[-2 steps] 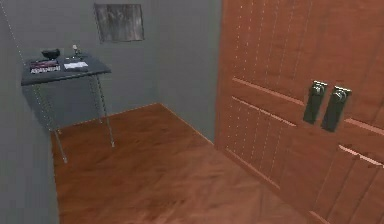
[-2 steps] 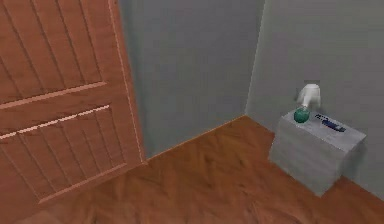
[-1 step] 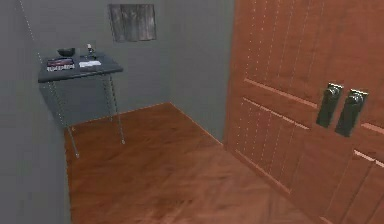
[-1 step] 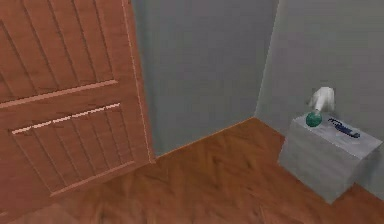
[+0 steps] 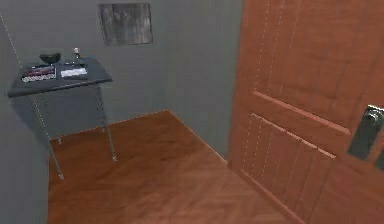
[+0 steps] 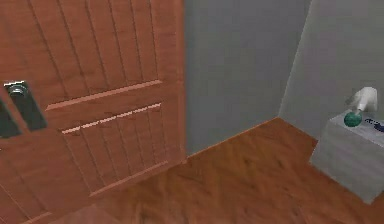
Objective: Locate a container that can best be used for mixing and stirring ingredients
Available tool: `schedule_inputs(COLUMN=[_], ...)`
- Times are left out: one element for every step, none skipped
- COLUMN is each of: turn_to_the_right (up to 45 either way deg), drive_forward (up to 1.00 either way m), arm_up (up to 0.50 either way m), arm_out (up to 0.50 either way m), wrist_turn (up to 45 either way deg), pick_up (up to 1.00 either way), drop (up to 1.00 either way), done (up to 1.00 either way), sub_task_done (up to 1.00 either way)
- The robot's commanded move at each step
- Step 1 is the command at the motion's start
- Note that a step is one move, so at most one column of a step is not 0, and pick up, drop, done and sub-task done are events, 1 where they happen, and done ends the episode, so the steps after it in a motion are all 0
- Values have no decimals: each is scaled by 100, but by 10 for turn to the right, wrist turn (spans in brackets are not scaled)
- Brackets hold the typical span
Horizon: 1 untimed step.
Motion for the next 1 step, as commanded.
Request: schedule_inputs(turn_to_the_right=[-30], drive_forward=[0], arm_up=[0], arm_out=[0], wrist_turn=[0], pick_up=[0], drop=[0], done=[0], sub_task_done=[0])
